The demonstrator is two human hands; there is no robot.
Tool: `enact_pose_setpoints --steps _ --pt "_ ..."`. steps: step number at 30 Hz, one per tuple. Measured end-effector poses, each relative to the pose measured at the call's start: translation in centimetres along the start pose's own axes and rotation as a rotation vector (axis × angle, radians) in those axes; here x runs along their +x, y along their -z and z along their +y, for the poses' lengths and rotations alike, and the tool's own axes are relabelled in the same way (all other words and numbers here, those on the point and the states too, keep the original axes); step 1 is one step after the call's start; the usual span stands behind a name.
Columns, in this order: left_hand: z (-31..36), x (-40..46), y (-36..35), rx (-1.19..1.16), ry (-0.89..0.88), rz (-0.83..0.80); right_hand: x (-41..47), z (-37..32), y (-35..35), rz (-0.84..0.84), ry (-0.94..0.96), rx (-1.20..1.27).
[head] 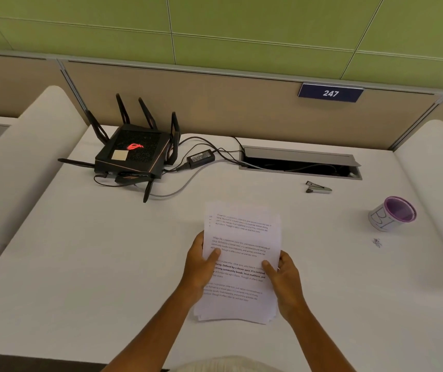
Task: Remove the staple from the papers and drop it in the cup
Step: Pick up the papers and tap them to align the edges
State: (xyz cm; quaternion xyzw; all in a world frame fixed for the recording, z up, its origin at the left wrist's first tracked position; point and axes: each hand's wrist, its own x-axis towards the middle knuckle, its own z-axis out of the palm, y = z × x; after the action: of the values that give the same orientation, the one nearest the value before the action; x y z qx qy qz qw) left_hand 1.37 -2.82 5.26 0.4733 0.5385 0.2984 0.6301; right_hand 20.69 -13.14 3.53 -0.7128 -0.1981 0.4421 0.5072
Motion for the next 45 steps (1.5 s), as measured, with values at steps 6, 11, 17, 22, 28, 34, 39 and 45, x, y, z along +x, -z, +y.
enact_pose_setpoints --steps 6,11,17,22,28,34,39,45 --pt "1.2 -0.1 -0.6 0.037 -0.027 0.062 -0.1 -1.7 0.6 0.033 -0.024 -0.021" --pt "1.9 0.4 -1.2 0.18 -0.034 0.046 0.5 -3.6 0.4 0.046 -0.036 -0.141" --pt "4.6 -0.7 -1.5 0.096 -0.137 0.125 -0.8 -6.3 0.5 0.1 0.137 -0.09" --pt "6.7 -1.5 -1.6 -0.028 -0.249 0.126 -1.8 -7.9 0.8 0.062 0.305 -0.008" --pt "4.3 -2.0 -2.3 -0.052 -0.258 0.079 -2.0 -5.1 0.4 0.043 0.294 -0.012" --pt "3.4 -2.1 -2.9 -0.033 -0.24 0.072 -1.3 -4.2 -0.5 0.051 0.264 -0.006" --pt "3.9 -2.2 -2.8 -0.063 -0.268 0.08 -1.2 -4.6 -0.2 0.063 0.298 0.014" --pt "2.5 -2.2 -2.9 -0.015 -0.179 0.088 -1.5 -3.1 -0.4 0.055 0.223 -0.041"
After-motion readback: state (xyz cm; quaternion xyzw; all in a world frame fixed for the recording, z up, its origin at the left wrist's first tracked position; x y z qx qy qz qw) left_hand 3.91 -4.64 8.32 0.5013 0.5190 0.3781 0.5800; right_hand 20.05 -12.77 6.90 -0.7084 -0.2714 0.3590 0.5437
